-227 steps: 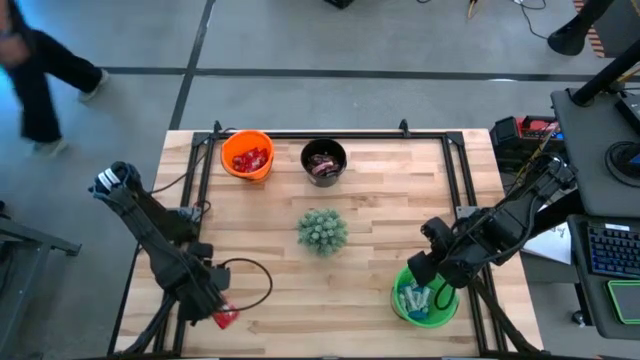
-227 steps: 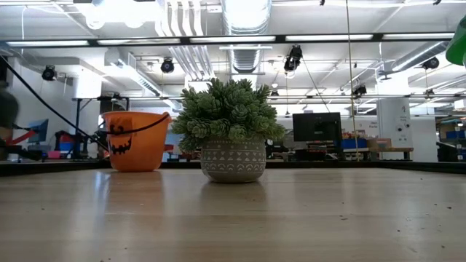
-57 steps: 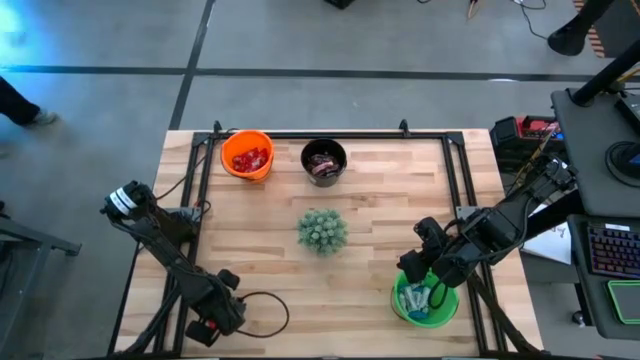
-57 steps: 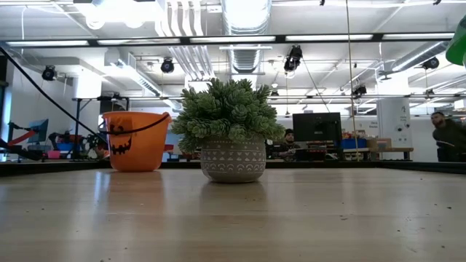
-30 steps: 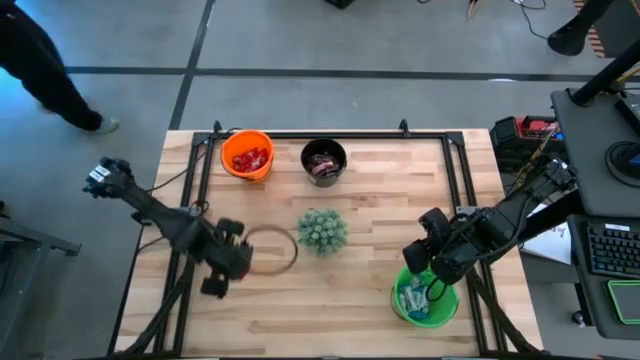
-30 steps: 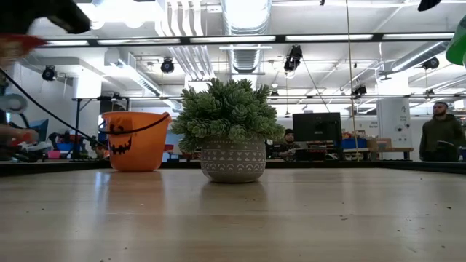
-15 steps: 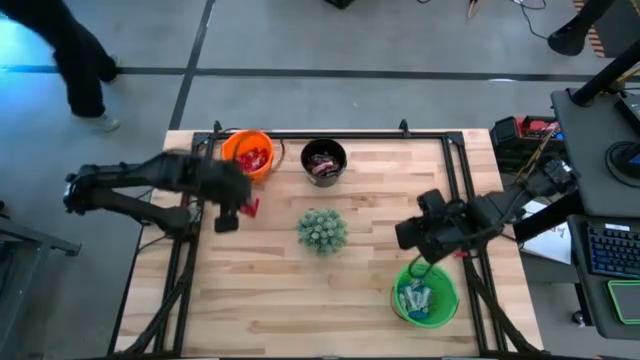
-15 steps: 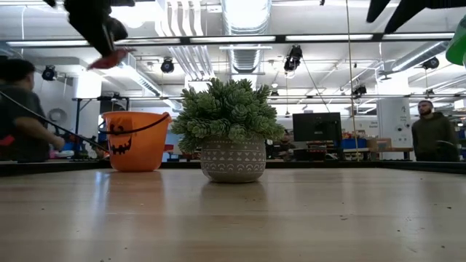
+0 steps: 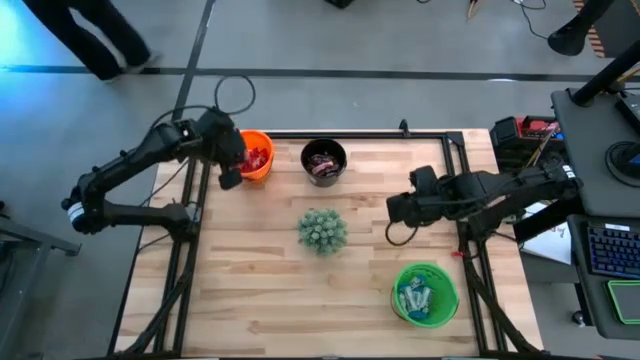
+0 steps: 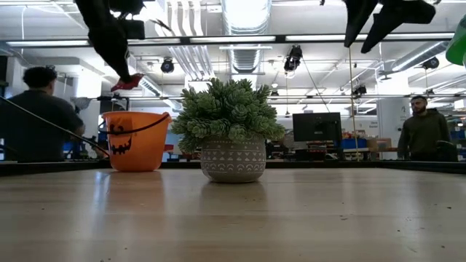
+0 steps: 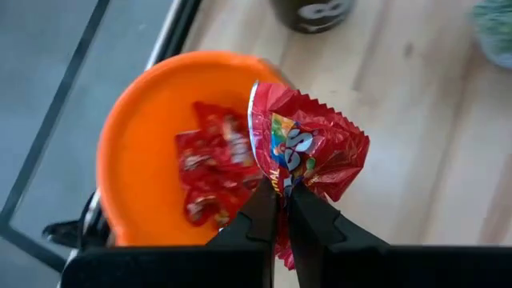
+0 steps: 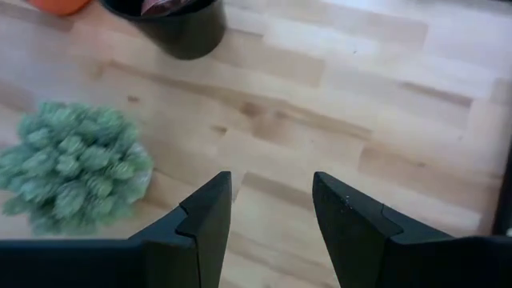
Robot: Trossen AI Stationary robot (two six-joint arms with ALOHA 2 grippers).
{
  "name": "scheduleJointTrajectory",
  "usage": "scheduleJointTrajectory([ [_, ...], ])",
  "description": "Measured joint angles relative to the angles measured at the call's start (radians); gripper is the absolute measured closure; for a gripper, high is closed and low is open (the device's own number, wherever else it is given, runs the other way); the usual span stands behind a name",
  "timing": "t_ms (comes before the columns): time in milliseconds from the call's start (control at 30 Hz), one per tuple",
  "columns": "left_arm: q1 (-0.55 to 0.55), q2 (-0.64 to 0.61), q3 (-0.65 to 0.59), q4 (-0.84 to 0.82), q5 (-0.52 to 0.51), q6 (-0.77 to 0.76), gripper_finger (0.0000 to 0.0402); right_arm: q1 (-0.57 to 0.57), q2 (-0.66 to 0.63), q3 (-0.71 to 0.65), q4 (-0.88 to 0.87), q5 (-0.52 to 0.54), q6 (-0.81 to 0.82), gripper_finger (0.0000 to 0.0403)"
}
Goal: Sort candy
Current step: Put the red candy into the orange bucket
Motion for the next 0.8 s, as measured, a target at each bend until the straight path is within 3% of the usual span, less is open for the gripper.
scheduleJointTrajectory([
  [333,0.152,0.077,0.0,0.112,0.026,0.091,0.0401,-0.156,0.0,0.0,0.0,-0.044,-0.172,0.0234],
  [633,0.161,0.123,0.005,0.119,0.041,0.131,0.0401,-0.227,-0.001,0.0,0.0,-0.078,-0.256,0.0234],
  [800,0.166,0.131,0.071,0.118,0.037,0.136,0.0388,-0.248,-0.005,0.0,0.0,-0.078,-0.278,0.0234],
])
